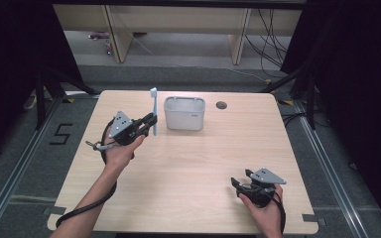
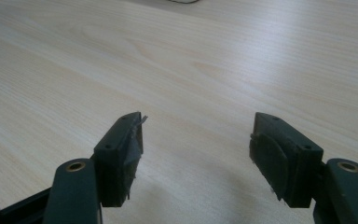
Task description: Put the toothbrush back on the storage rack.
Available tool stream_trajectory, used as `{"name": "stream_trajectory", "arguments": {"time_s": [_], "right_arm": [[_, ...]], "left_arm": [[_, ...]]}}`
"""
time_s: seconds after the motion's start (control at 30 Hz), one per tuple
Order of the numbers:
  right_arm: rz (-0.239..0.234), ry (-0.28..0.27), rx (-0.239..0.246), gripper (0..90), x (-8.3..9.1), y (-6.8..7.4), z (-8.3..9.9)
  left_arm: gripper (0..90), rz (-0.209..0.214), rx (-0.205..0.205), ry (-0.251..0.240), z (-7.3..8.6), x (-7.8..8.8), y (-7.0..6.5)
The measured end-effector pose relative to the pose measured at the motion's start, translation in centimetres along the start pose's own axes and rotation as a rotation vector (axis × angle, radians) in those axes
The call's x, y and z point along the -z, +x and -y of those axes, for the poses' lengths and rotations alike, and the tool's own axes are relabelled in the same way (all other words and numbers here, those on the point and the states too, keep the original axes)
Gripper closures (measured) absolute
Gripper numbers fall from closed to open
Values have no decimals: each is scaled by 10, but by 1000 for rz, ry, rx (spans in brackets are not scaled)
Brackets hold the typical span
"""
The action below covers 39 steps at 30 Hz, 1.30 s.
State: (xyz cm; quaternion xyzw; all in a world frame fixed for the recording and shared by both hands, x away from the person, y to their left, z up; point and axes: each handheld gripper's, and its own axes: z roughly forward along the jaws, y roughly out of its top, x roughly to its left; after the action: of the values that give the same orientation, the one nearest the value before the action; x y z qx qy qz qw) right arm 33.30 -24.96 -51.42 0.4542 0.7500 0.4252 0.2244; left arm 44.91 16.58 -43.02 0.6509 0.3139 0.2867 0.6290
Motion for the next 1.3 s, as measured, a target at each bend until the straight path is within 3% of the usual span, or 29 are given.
{"name": "stream_trajectory", "arguments": {"time_s": [0.97,1.17,1.3], "right_arm": [[0,1,1,350,0,0,0],[7,-11,39,351,-1,-3,0],[3,4,23,351,0,-2,-1]], "left_arm": [[783,6,-14,-18,-13,-22,2],[783,0,-10,-23,-13,-26,4],[783,-4,-8,-27,-14,-29,5]]}}
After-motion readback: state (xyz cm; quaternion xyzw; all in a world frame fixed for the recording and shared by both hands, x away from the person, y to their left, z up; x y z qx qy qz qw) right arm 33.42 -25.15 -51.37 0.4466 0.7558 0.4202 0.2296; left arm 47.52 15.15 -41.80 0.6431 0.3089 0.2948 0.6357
